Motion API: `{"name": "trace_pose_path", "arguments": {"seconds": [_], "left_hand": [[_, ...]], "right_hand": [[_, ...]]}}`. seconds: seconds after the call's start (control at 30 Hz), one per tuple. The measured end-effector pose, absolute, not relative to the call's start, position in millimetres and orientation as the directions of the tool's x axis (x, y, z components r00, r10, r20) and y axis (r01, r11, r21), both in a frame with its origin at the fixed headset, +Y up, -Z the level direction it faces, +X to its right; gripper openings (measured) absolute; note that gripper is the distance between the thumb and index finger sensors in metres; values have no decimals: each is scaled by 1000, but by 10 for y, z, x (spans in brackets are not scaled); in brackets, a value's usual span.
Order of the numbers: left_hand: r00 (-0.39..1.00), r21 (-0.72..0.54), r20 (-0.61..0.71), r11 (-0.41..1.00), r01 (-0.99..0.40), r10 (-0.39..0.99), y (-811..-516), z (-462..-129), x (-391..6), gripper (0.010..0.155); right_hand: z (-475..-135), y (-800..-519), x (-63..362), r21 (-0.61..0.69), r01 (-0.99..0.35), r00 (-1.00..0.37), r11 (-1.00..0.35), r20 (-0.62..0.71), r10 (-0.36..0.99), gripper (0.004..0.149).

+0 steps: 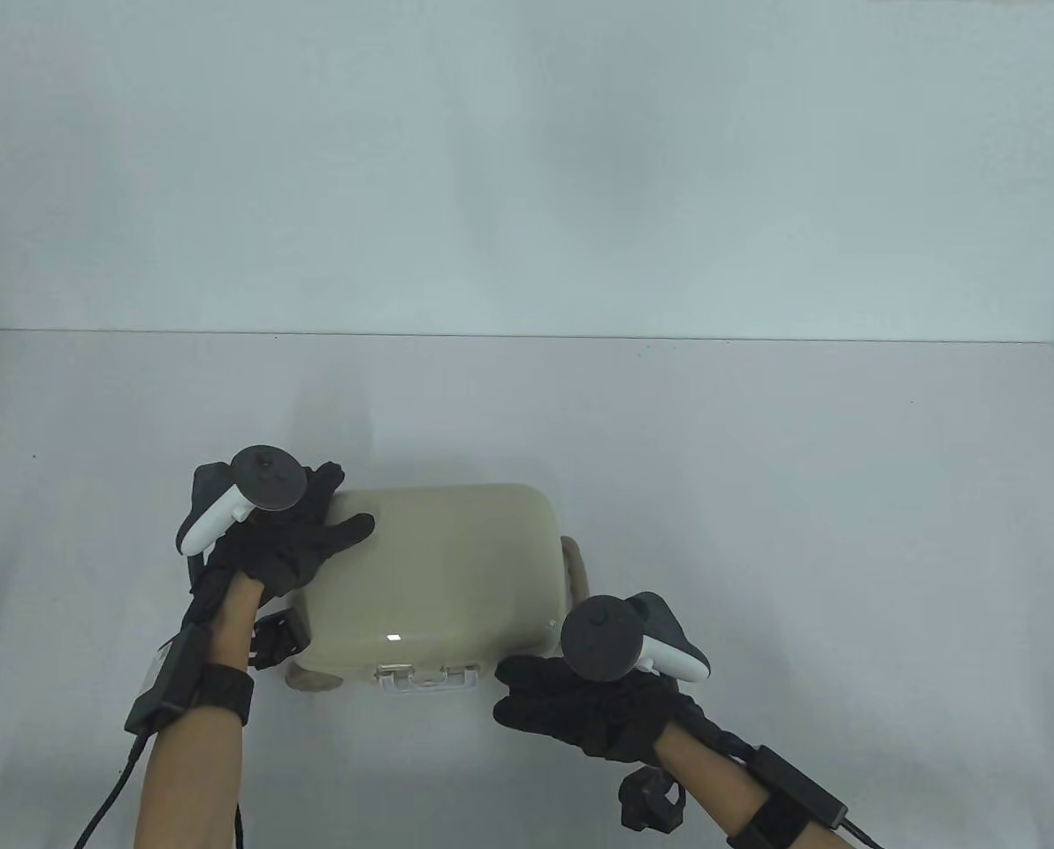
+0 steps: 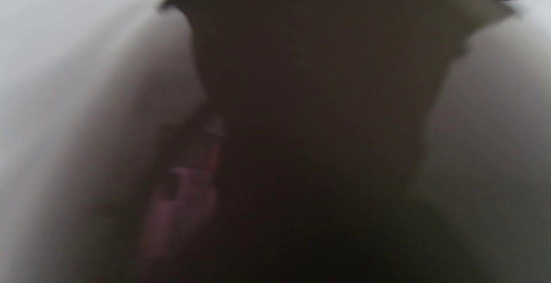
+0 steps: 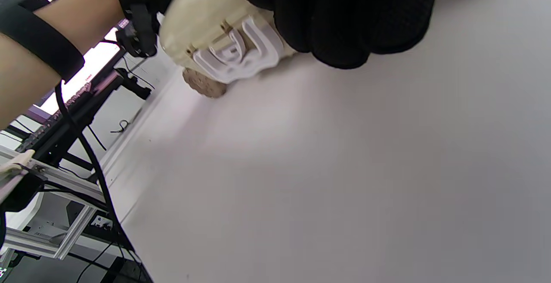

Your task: Pack suitcase

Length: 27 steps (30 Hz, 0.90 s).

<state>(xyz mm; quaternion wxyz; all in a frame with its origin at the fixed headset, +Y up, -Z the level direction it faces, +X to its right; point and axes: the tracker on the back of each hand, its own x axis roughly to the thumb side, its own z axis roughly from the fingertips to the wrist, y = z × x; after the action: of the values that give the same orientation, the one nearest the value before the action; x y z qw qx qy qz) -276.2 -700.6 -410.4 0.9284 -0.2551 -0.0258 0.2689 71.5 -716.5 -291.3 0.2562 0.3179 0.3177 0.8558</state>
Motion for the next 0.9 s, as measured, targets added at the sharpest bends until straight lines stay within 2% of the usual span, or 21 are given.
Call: {"name": "trace_pose_path", "arguments": {"seconds": [0.17,0.33,0.53,0.8,0.9], "left_hand": [[828,-518,-100,681,-517,552,-7068,-4125,-2757,94],[779,-522,-99,635,-570,619,-7134,-4120,-2668,93],[792,-531,-74,648,-546,606,-7131,-4167,-2565,92],[789,-536,-79,642,-549,609,-7129,-4168,-2568,92],[804,-540,-76,654,-530,590,-7114,-4175,-2560,92]], "right_hand": [[-2944,-7401,670,799,-285,-677,-530,224,701,87],[-2932,-7614,666,872,-397,-596,-286,-8,803,85],[-2887,-7775,664,866,-478,-534,-146,-155,831,83],[-2849,-7813,698,844,-522,-497,-126,-180,849,85],[-2808,-7717,723,763,-593,-535,-257,-134,834,83]]}}
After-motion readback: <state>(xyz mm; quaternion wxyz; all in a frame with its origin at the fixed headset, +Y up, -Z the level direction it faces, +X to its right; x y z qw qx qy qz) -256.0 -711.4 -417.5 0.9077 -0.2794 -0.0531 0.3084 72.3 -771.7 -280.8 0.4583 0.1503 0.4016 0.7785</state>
